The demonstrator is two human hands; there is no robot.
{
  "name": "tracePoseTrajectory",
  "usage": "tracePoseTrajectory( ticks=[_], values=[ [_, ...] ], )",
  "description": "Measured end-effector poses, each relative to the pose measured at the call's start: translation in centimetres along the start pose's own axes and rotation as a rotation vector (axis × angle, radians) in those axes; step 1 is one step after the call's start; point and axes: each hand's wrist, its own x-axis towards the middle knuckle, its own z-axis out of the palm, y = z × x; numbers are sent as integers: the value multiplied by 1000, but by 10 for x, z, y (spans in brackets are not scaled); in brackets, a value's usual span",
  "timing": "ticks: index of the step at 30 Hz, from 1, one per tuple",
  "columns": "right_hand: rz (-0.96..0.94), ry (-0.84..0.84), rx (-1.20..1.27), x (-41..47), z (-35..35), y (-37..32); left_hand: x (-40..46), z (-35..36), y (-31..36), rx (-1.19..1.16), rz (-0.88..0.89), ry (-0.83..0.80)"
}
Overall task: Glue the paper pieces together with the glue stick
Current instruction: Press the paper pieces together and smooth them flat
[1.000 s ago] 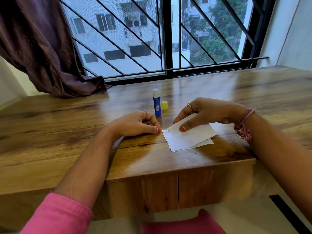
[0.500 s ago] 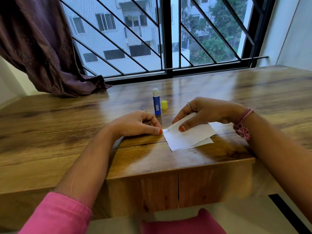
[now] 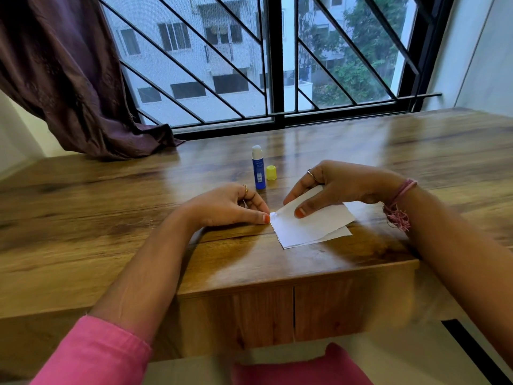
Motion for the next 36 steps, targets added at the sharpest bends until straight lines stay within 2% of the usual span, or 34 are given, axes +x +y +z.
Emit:
tracePoseTrajectory(
  ticks=[12,24,31,36],
  values=[
    [-8,-2,-32,2,-1,1,0,6,7,62,-20,-9],
    [-17,9,-56,-2,-1,-2,1,13,8,26,-24,-11],
    [-37,28,42,-13,-7,1,1,14,7,2,-32,4],
    [-13,58,17,-24,-14,4,1,13,6,-1,-31,-1]
  ],
)
